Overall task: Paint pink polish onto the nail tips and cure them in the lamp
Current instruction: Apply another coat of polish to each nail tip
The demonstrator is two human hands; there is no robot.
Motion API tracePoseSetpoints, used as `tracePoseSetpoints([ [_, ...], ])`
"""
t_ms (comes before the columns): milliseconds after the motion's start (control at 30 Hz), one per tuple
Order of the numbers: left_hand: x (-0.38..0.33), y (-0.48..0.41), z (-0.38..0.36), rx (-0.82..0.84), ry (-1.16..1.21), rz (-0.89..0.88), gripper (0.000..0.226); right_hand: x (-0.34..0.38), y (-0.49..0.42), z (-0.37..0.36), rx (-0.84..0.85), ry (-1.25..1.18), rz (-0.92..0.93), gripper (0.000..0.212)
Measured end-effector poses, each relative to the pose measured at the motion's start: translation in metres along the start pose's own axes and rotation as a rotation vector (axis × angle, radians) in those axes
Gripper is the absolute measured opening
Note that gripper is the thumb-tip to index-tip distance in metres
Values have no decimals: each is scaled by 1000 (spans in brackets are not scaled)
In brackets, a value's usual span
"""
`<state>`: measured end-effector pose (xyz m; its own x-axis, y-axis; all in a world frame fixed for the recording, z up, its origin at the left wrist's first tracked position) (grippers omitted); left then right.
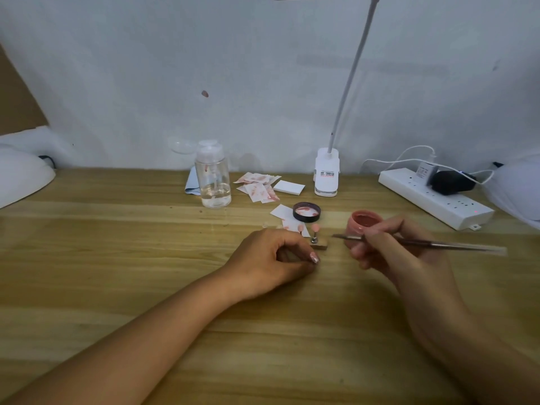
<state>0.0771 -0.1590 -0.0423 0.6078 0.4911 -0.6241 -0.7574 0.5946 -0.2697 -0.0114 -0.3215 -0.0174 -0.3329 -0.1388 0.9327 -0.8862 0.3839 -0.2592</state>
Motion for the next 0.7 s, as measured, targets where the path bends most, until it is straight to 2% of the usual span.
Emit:
tracePoseSetpoints([
  [100, 0, 0, 0, -6, -3, -1, 27, -8, 3, -8, 64, -38, -75, 9],
  [367, 2, -1, -2, 4, 25, 7, 26, -10, 4, -11, 101, 102, -83, 12],
  [600, 1, -1, -2, 5, 40, -4, 24, -12, 3, -8, 80, 136, -65, 12],
  [700, 1, -1, -1, 2, 48, -1, 23, -11, 2, -5, 41, 62, -61, 12],
])
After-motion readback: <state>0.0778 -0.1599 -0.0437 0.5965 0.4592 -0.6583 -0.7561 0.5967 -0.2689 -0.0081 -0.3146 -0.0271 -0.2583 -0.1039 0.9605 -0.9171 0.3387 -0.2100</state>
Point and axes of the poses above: each hand's wrist, its own y-axis away from the middle knuckle, its own z-axis out of the back of the hand, x = y × z, the point moved 6 cm from there along -y, towards the middle knuckle, and after that the axes turned 9 degrees about -y, right-handed, at the moved point
